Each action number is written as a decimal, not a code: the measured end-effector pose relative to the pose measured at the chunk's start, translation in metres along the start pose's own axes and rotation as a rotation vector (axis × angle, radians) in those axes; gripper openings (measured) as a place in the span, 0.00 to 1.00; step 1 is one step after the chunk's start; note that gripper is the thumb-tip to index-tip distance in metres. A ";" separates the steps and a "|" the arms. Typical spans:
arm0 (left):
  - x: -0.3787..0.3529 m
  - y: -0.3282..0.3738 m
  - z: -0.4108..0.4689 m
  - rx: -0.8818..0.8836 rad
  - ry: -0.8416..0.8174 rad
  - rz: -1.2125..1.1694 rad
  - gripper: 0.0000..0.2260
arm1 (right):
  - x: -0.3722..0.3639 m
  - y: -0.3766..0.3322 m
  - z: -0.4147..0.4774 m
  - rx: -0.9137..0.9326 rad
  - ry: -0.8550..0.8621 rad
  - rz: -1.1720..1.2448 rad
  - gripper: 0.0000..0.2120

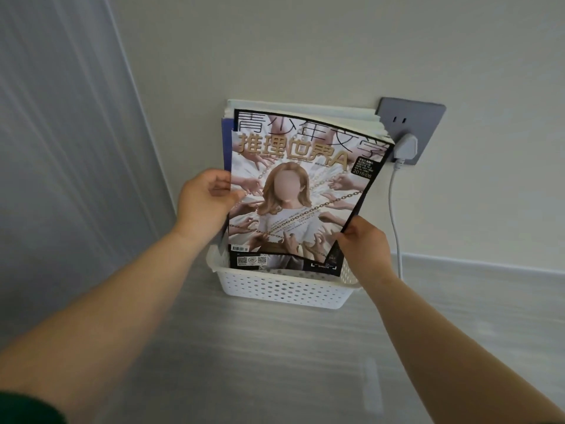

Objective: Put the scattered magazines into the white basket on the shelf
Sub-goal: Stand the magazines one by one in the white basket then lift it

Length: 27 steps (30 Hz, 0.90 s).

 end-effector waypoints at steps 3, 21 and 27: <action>0.006 -0.005 0.003 0.015 0.019 0.004 0.16 | 0.005 -0.006 0.001 0.034 0.031 -0.024 0.08; -0.019 -0.047 -0.013 0.091 -0.113 0.290 0.12 | -0.026 -0.001 0.003 0.009 -0.005 -0.312 0.12; -0.015 -0.047 -0.022 0.070 -0.083 0.304 0.14 | -0.009 -0.008 -0.005 0.053 0.027 -0.238 0.16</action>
Point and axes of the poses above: each hand's wrist, its own z-axis towards the middle knuckle, its own x-axis out of the back of the hand, y = z × x, the point moved 6 cm from there along z, towards the middle knuckle, and after that the axes turned 3 degrees about -z, right-handed, at the moved point
